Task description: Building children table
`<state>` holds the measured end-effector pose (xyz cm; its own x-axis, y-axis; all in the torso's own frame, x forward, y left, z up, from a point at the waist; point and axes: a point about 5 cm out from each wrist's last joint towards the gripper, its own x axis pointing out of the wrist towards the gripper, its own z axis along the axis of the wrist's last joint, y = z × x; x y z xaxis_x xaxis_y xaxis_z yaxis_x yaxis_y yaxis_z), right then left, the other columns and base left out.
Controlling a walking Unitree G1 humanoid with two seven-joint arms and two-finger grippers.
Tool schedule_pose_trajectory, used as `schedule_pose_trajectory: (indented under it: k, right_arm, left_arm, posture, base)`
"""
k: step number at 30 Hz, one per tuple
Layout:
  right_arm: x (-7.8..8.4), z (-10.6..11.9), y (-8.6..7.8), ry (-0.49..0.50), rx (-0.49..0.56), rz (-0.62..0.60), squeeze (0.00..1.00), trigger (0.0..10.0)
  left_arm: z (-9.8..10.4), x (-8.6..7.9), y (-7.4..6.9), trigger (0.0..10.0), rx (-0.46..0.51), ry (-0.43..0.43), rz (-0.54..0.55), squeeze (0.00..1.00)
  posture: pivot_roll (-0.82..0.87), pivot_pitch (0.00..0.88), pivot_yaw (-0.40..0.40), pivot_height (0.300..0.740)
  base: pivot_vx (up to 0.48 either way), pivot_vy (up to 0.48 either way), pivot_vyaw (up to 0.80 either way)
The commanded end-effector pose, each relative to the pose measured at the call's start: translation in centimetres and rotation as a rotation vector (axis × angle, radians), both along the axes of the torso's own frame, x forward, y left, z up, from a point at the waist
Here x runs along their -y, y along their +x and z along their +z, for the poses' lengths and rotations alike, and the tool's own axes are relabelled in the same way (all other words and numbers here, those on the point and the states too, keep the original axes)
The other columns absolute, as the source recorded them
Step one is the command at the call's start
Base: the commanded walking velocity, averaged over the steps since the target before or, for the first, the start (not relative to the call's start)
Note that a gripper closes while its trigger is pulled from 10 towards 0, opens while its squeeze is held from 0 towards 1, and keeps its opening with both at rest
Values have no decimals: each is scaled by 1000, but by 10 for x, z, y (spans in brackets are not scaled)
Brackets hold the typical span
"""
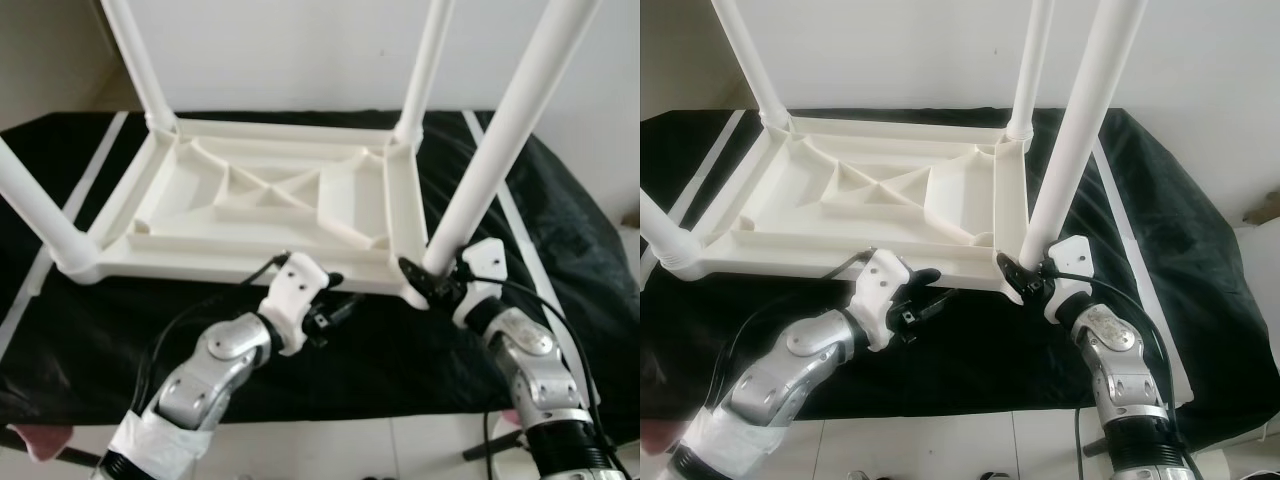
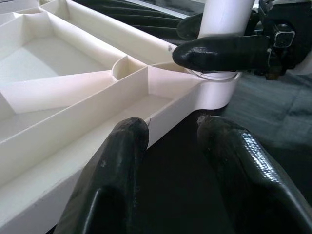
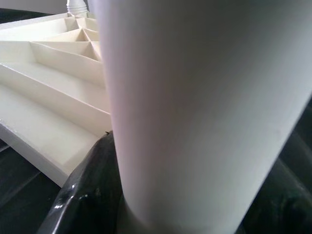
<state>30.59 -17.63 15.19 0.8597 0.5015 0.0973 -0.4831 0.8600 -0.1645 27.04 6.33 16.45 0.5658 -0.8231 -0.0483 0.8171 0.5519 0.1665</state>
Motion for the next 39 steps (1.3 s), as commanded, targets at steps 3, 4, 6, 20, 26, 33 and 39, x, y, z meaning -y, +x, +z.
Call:
schedule_pose_trajectory:
  k: [3,4,6,20,26,33,39]
  right_arm:
    - [-10,-15,-4,15,-65,-1,0,10000]
    - [-13,-16,-6,22,-60,-34,0,10000]
    - [-15,-17,-8,33,-54,-69,0,10000]
    - [-17,-41,-22,120,-154,-583,0,10000]
    - [-12,-44,-27,147,-176,-836,0,10000]
    - [-20,-42,-28,180,-183,-881,0,10000]
    - [-21,-28,-28,198,-106,-800,1000,10000]
  left_arm:
    - [-2,6,-7,10000,-12,22,-93,0]
    - [-1,7,-7,10000,-10,20,-94,0]
    - [-1,8,-7,10000,-10,18,-94,0]
    - [-3,12,-6,10000,-8,13,-99,0]
    - [-2,14,-7,10000,-6,10,-109,0]
    - [-1,15,-7,10000,-7,5,-108,0]
    - [-1,13,-8,10000,-7,6,-103,0]
  posture:
    - [-117,158,6,740]
    - [-119,152,2,740]
    - [-121,150,-1,740]
    - [-129,125,-13,740]
    - [-126,122,-14,740]
    - [-120,120,-22,740]
    - [-117,118,-23,740]
  base:
    - [0,0,0]
    - [0,0,0]
    - [0,0,0]
    - [0,0,0]
    - [0,0,0]
    - [0,0,0]
    - [0,0,0]
